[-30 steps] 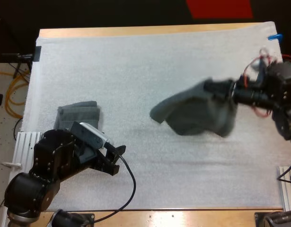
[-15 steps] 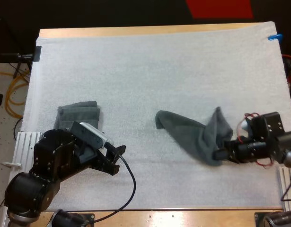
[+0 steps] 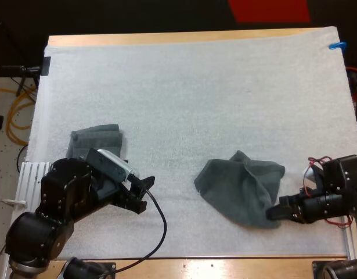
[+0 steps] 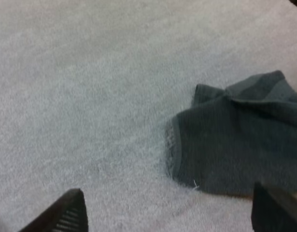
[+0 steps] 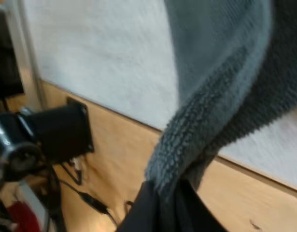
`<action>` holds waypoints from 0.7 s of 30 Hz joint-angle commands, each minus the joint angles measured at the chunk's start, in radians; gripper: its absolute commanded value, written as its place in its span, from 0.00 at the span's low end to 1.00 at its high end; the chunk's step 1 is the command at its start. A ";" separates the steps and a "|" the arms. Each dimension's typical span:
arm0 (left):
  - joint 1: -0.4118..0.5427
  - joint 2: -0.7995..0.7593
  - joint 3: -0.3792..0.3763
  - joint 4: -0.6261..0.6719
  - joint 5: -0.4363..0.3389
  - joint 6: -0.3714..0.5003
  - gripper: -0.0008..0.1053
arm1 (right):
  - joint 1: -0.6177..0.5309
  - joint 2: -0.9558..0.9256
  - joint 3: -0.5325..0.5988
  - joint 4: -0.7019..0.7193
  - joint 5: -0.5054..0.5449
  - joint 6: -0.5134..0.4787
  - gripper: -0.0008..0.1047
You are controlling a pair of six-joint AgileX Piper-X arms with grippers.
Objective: Pick towel from pile fold and stack
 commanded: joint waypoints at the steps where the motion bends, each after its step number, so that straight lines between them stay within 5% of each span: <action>1: -0.003 0.001 -0.003 -0.013 0.007 -0.004 0.65 | 0.001 -0.001 -0.005 -0.008 -0.043 0.009 0.01; 5: -0.003 0.001 -0.003 -0.013 0.016 -0.036 0.65 | 0.001 -0.001 -0.005 0.096 -0.096 -0.030 0.01; 10: -0.003 0.001 -0.003 -0.018 0.025 -0.042 0.65 | 0.001 -0.001 -0.005 0.387 -0.081 -0.241 0.01; 21: -0.003 0.001 -0.003 -0.025 0.029 -0.042 0.65 | 0.001 -0.046 -0.005 0.399 0.056 -0.184 0.01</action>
